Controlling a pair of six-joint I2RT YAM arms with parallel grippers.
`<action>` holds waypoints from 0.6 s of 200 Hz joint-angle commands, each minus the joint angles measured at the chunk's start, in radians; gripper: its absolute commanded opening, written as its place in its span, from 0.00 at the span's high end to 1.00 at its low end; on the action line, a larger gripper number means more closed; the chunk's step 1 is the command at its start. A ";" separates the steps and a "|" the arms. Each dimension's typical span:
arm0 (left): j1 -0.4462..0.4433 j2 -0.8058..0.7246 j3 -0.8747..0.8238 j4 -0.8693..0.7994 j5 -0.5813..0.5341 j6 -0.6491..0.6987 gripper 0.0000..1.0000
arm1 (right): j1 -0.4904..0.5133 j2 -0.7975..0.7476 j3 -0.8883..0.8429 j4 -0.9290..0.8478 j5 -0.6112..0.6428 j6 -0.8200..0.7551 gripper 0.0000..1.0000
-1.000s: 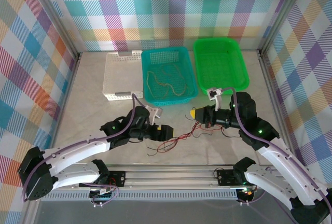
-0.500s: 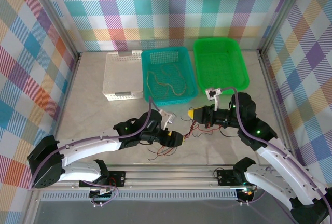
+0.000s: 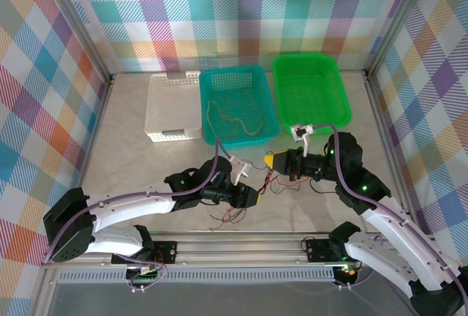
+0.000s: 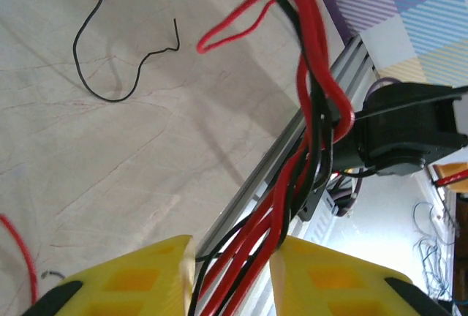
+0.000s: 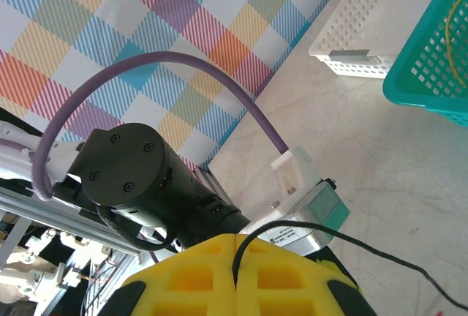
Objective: Untangle the cables
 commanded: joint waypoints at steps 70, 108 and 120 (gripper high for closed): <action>-0.010 -0.118 -0.050 0.022 -0.095 -0.010 1.00 | -0.003 -0.034 -0.056 -0.181 0.239 0.016 0.50; -0.010 -0.127 -0.024 0.019 -0.084 -0.012 1.00 | -0.003 -0.048 -0.181 0.020 0.049 0.061 0.49; -0.010 -0.133 -0.016 0.018 -0.089 -0.013 1.00 | -0.001 -0.054 -0.227 0.111 0.009 0.096 0.51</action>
